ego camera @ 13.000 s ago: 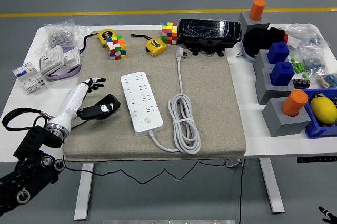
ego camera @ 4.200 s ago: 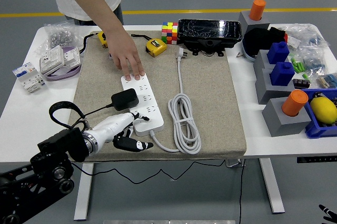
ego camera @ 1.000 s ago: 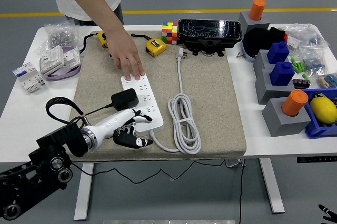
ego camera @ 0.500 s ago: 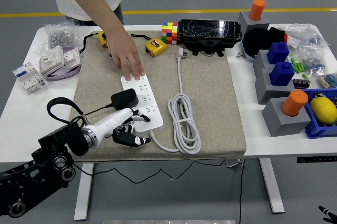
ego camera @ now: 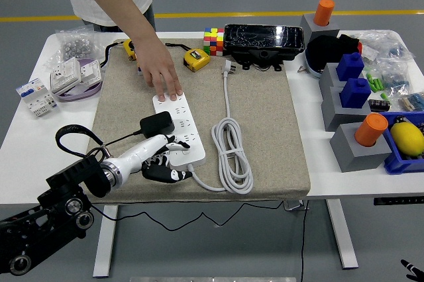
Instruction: Put the plug near the board,insert it into the board,press the button,pull the plug out
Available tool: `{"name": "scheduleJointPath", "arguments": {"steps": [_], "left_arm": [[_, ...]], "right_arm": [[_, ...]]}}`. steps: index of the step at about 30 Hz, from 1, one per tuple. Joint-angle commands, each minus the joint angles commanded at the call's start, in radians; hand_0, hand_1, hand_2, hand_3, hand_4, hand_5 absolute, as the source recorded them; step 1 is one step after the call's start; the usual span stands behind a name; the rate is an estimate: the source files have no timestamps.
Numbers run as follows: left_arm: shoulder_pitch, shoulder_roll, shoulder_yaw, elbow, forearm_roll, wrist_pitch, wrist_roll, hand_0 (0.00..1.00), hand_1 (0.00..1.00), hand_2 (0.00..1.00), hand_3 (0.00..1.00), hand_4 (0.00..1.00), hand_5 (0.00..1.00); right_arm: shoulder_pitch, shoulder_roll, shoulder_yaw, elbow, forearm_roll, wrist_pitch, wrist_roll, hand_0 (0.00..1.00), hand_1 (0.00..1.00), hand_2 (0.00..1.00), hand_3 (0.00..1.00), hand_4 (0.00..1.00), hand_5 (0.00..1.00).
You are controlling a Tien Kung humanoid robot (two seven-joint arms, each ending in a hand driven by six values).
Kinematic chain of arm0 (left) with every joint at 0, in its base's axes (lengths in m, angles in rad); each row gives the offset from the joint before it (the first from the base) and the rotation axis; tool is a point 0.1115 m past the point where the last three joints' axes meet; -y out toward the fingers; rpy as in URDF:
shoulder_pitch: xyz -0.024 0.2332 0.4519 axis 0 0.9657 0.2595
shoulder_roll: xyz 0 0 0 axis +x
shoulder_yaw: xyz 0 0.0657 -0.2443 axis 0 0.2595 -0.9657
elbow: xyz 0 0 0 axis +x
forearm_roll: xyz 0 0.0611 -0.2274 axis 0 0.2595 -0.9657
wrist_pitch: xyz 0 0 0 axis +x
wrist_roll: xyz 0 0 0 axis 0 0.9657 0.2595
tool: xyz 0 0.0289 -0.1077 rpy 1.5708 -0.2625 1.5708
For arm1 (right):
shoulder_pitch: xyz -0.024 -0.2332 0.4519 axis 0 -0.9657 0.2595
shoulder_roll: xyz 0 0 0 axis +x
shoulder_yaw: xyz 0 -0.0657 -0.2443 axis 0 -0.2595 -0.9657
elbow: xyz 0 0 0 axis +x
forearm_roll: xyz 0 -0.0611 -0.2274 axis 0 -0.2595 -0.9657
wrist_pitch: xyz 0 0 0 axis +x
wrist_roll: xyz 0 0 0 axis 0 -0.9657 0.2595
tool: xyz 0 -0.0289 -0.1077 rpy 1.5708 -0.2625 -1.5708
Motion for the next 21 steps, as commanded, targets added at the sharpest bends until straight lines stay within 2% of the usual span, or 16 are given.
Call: {"name": "scheduleJointPath", "arguments": {"steps": [1, 2, 7, 8, 13, 14, 16, 19, 20, 21], "left_arm": [[0.001, -0.001, -0.003, 0.001, -0.028, 0.026, -0.036, 0.077, 0.072, 0.141, 0.706, 0.856, 0.331], [0.001, -0.002, -0.006, 0.005, -0.049, 0.047, -0.071, 0.169, 0.132, 0.229, 0.620, 0.854, 0.331], [-0.005, -0.007, -0.010, 0.033, -0.114, 0.149, -0.193, 0.169, 0.132, 0.229, 0.620, 0.854, 0.331], [-0.006, -0.008, -0.012, 0.040, -0.123, 0.166, -0.210, 0.225, 0.237, 0.375, 0.587, 0.849, 0.327], [-0.016, -0.020, -0.027, 0.085, -0.125, 0.255, -0.281, 0.225, 0.237, 0.375, 0.587, 0.849, 0.327], [-0.020, -0.026, -0.035, 0.101, -0.098, 0.278, -0.294, 0.390, 0.501, 0.510, 0.589, 0.856, 0.326], [-0.026, -0.032, -0.044, 0.123, -0.050, 0.300, -0.298, 0.390, 0.501, 0.510, 0.589, 0.856, 0.326], [-0.034, -0.038, -0.047, 0.148, 0.022, 0.312, -0.278, 0.390, 0.501, 0.510, 0.589, 0.856, 0.326], [-0.038, -0.040, -0.047, 0.159, 0.053, 0.314, -0.268, 0.536, 0.667, 0.627, 0.630, 0.869, 0.315], [-0.041, -0.042, -0.046, 0.170, 0.078, 0.312, -0.252, 0.536, 0.667, 0.627, 0.630, 0.869, 0.315]], "right_arm": [[-0.001, 0.000, 0.000, 0.000, 0.000, 0.000, 0.000, 0.560, 0.637, 0.609, 0.600, 0.963, 0.494], [-0.001, 0.000, -0.001, -0.001, 0.000, 0.000, 0.000, 0.560, 0.637, 0.610, 0.600, 0.963, 0.494], [-0.001, 0.001, 0.002, -0.001, 0.000, 0.000, 0.000, 0.560, 0.637, 0.610, 0.600, 0.963, 0.494], [-0.001, 0.002, 0.002, 0.000, 0.000, -0.001, 0.000, 0.560, 0.637, 0.610, 0.600, 0.963, 0.494], [-0.002, 0.003, 0.005, -0.001, 0.000, -0.001, 0.000, 0.560, 0.637, 0.610, 0.600, 0.963, 0.494], [-0.002, 0.004, 0.004, -0.002, 0.000, 0.000, 0.000, 0.560, 0.637, 0.610, 0.600, 0.963, 0.494], [-0.003, 0.004, 0.004, -0.002, 0.001, 0.000, 0.000, 0.560, 0.637, 0.610, 0.600, 0.963, 0.494], [-0.003, 0.005, 0.004, -0.001, 0.001, 0.000, 0.001, 0.560, 0.637, 0.610, 0.600, 0.963, 0.494], [-0.003, 0.005, 0.004, -0.001, 0.001, 0.000, 0.001, 0.560, 0.637, 0.610, 0.600, 0.963, 0.494], [-0.003, 0.005, 0.004, -0.001, 0.000, 0.000, 0.001, 0.560, 0.637, 0.610, 0.600, 0.963, 0.494]]}}
